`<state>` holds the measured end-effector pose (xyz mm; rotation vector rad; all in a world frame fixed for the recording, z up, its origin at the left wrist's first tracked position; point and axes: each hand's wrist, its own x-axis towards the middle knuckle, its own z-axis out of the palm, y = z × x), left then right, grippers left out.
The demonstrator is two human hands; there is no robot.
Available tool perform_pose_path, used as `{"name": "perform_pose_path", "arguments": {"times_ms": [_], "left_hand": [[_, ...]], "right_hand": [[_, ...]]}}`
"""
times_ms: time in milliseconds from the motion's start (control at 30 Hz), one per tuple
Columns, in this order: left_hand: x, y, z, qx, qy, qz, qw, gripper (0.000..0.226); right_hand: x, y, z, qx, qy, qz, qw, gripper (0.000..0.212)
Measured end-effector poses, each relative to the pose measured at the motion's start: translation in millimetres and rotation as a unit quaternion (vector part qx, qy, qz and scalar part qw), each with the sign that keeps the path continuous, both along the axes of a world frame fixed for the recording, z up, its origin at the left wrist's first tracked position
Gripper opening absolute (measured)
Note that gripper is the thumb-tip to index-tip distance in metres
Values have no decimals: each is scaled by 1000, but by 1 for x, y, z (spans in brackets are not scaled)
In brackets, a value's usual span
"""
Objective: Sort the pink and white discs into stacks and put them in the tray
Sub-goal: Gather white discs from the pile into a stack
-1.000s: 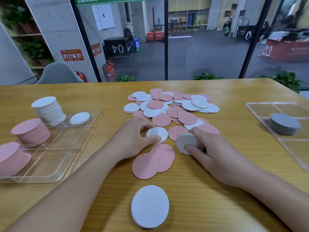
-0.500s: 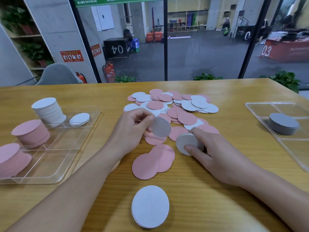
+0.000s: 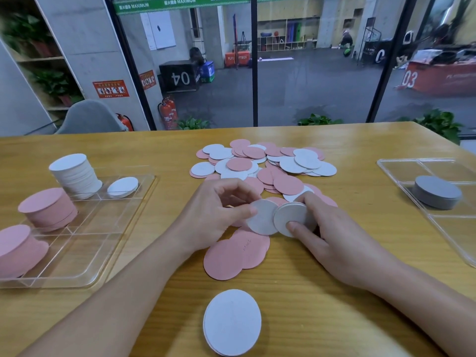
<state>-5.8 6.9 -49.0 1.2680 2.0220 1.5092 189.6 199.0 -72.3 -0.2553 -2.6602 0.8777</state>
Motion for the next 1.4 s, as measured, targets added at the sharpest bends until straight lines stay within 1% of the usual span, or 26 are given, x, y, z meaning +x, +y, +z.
{"name": "perform_pose_path", "arguments": {"times_ms": [100,167,200,233,300,333,400,467,567,667,733,767,833,933,1133,1200,1267,1333,1400], "left_hand": [[13,5,-1,13,-19,-65,998,19],[19,11,-1,10,-10,-73,997,23],[19,15,0,7,12,-49,999,24],[13,22,1,2,48,-2,999,22],[-8,37,3,-26,144,107,983,13],[-20,45,6,-64,190,143,969,21],[-48,63,11,-147,248,180,941,49],[-73,80,14,-201,257,203,923,63],[-107,102,10,-265,275,230,895,80],[-137,115,4,-330,277,229,873,97],[-154,117,-2,-358,272,200,871,96],[-161,117,-5,-361,268,185,874,95],[-169,115,-8,-354,261,166,883,100],[-165,113,-5,-357,258,137,887,102],[-120,83,-3,-330,256,86,904,81],[-104,71,-5,-329,251,79,907,82],[-91,58,-8,-338,259,76,902,87],[-77,42,-10,-357,273,71,890,81],[-64,24,-7,-365,261,63,892,73]], "right_hand": [[-1,-1,-1,2,1,8,1000,20],[-2,-3,-1,28,-18,16,999,16],[-3,-4,-1,42,-23,18,999,12],[-4,-3,-1,49,-26,19,998,14],[-4,-3,0,49,-26,18,998,21],[-4,-3,0,48,-26,18,998,22],[-3,-2,0,43,-25,23,998,24],[-2,-1,1,41,-26,29,998,25],[-1,0,2,41,-27,39,998,21],[0,2,2,38,-25,47,998,18],[0,3,0,36,-26,49,998,17],[0,3,0,38,-25,50,998,17],[0,4,1,41,-25,54,997,15],[-2,7,-1,38,-27,56,997,15],[-3,6,-2,41,-24,55,997,17],[-3,5,-1,41,-28,56,997,24],[-3,3,-1,41,-27,53,997,26],[-3,2,-1,42,-19,48,998,26],[-3,1,-2,42,-15,46,998,26]]}}
